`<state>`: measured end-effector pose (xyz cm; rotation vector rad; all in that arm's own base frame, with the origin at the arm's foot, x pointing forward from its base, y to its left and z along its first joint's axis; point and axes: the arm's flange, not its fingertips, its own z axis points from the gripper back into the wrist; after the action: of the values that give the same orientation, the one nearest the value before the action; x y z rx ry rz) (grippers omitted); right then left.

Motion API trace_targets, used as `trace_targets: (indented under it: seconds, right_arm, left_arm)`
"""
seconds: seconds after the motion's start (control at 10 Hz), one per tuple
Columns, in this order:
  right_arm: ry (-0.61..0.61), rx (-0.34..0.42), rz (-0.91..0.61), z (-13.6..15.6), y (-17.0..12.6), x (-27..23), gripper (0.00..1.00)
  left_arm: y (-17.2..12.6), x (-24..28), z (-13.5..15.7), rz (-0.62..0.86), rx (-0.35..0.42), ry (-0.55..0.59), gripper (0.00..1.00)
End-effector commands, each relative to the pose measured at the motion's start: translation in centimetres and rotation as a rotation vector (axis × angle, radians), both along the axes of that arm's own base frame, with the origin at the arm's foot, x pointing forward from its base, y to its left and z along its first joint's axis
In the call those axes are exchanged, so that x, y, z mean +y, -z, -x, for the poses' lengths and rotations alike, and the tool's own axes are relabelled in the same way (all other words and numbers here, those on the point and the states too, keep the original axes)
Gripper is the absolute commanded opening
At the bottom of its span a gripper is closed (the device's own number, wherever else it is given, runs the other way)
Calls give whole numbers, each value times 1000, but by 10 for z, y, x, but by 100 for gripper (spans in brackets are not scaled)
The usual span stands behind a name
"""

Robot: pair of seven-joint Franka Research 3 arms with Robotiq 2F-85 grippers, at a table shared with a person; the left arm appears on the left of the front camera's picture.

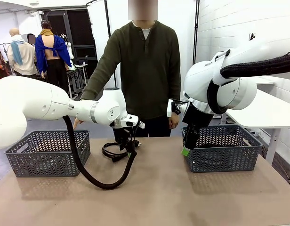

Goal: Organize the cables according to human instructions.
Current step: Pick up a bundle of cables and place it in the basket indicated by the human.

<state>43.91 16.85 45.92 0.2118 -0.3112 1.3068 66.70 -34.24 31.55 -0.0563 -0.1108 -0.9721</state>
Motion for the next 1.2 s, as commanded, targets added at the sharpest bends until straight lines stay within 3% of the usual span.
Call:
trace_targets:
  seconds: [0.0,0.3,0.4,0.8,0.9,1.1]
  right_arm:
    - [1,-4,9,-1,0,0,100]
    - [1,-4,9,-1,0,0,100]
    - [1,-4,9,-1,0,0,100]
    - [1,-4,9,-1,0,0,100]
    - [1,-4,9,-1,0,0,100]
    - [1,-4,9,-1,0,0,100]
  left_arm:
    - [0,-2,-7,-31,-12,-26,100]
    - [5,-4,-8,-32,-3,-26,100]
    - [6,-5,-9,-38,-4,-27,86]
    - [5,-6,-11,-43,-8,-43,10]
    - [5,-6,-11,-43,-8,-46,0]
    - [5,-5,-11,-48,-11,-51,0]
